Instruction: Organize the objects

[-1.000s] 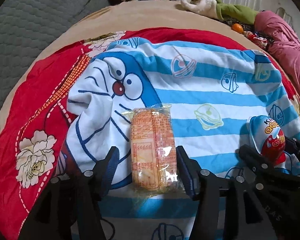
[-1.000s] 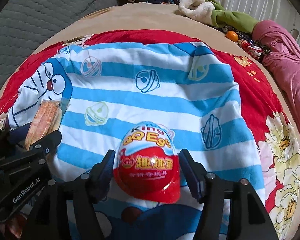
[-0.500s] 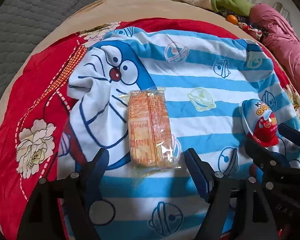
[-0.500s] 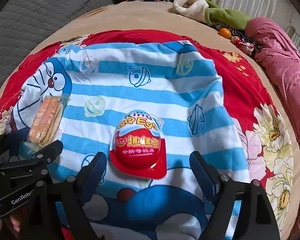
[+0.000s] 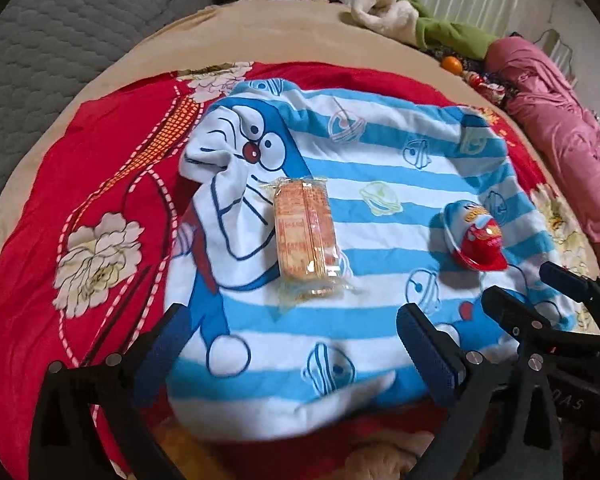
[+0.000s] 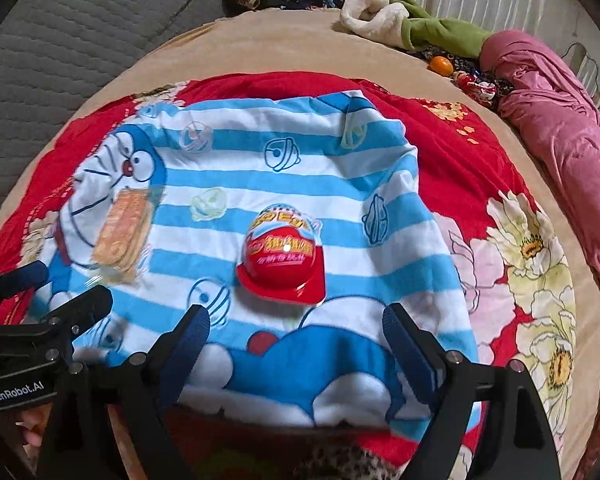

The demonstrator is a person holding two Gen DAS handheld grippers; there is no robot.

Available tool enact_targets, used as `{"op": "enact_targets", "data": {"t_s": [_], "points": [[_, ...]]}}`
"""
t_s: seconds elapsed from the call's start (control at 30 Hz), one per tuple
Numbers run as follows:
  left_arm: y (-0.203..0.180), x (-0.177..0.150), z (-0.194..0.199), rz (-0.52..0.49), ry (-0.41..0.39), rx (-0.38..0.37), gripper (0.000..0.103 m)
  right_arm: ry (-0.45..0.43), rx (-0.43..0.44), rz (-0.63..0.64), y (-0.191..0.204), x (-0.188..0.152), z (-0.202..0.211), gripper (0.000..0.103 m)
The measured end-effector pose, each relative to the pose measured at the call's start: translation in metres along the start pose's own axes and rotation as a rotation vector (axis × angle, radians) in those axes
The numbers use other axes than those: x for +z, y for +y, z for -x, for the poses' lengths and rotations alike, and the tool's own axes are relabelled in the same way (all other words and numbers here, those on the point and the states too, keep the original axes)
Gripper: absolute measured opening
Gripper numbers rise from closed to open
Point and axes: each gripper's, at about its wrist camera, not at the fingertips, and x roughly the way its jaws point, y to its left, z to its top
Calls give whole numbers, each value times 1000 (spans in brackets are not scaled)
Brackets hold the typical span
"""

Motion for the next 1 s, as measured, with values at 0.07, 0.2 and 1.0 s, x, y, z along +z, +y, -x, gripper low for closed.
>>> {"op": "enact_targets", "data": {"t_s": [0.07,0.2,1.0], "points": [[3,-6,8,10,-4,-11,102,-8,2,0,1,-4,9,88],[9,-18,31,28,-45,-17,102,-38,5,7,2,-14,30,88],[9,-74,187,19,-356,-36,102,-336,79,20,6,-82,181,102]]}}
